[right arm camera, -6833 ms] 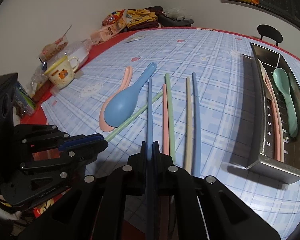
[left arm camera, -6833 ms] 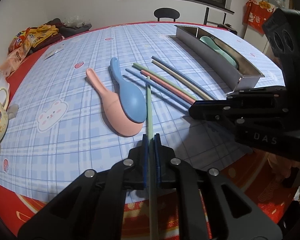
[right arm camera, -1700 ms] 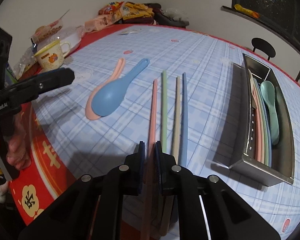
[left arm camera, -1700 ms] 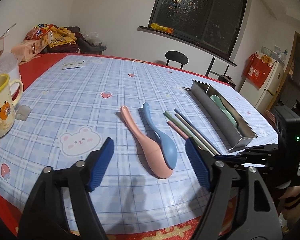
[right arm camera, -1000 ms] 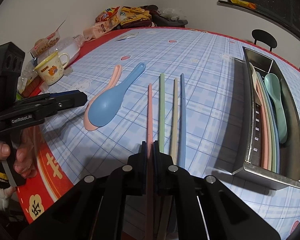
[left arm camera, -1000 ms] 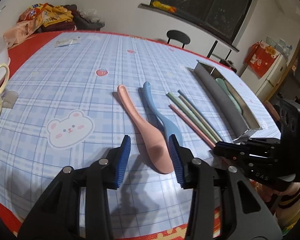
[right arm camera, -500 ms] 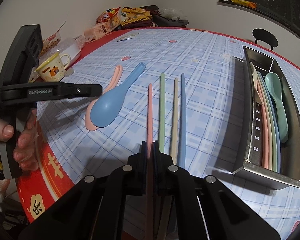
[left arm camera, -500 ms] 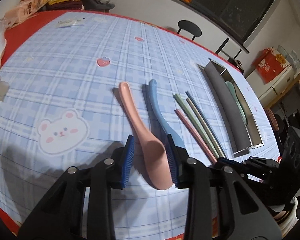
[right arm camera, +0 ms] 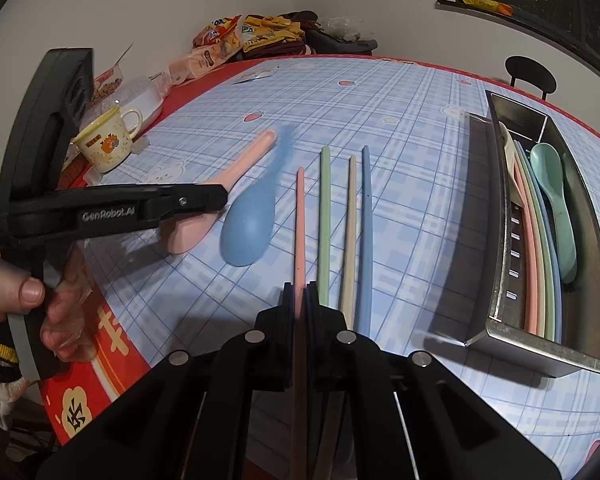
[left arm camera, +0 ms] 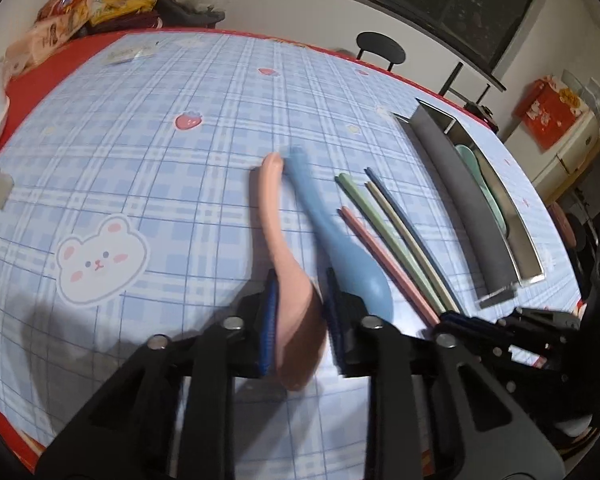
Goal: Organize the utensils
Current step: 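Lift the pink chopstick and pink spoon and carry them over the basket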
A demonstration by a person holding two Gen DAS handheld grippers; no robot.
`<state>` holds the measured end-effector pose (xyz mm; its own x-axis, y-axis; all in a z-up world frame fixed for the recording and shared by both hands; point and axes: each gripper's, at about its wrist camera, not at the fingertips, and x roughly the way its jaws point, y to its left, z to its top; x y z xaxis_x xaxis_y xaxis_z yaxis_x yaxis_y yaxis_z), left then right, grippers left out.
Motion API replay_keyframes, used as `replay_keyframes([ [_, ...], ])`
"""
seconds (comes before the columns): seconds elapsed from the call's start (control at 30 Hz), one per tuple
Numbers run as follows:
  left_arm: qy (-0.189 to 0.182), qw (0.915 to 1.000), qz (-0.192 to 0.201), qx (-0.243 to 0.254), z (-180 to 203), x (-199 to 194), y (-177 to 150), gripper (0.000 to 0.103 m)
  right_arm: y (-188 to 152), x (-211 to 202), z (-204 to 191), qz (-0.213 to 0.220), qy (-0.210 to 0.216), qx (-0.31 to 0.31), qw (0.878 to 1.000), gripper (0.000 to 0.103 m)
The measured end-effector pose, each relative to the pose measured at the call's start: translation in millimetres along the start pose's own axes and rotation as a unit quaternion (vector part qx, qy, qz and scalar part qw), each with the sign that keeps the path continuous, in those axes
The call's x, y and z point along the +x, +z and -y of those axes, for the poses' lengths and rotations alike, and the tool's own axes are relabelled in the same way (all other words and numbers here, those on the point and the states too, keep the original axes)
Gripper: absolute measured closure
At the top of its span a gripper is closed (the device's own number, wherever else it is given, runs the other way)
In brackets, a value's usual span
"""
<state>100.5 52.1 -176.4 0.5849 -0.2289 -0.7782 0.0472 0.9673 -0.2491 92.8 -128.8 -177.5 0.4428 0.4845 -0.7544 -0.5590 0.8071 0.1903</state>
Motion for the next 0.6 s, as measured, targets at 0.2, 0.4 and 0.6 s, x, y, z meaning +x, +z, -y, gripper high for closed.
replay_keyframes([
  [0.2, 0.01, 0.9991, -0.004, 0.042, 5.8, -8.3, -10.9, 0.087, -0.3, 0.0, -0.3, 0.0, -0.003, -0.003, 1.0, 0.096],
  [0.4, 0.02, 0.9986, 0.011, 0.048, -2.8, -13.4, -18.2, 0.087, -0.9, 0.6, -6.0, -0.001, -0.018, -0.015, 1.0, 0.096],
  [0.6, -0.002, 0.999, 0.035, 0.028, -9.2, -19.6, -26.1, 0.087, -1.4, 1.5, -9.4, -0.002, -0.026, -0.027, 0.999, 0.095],
])
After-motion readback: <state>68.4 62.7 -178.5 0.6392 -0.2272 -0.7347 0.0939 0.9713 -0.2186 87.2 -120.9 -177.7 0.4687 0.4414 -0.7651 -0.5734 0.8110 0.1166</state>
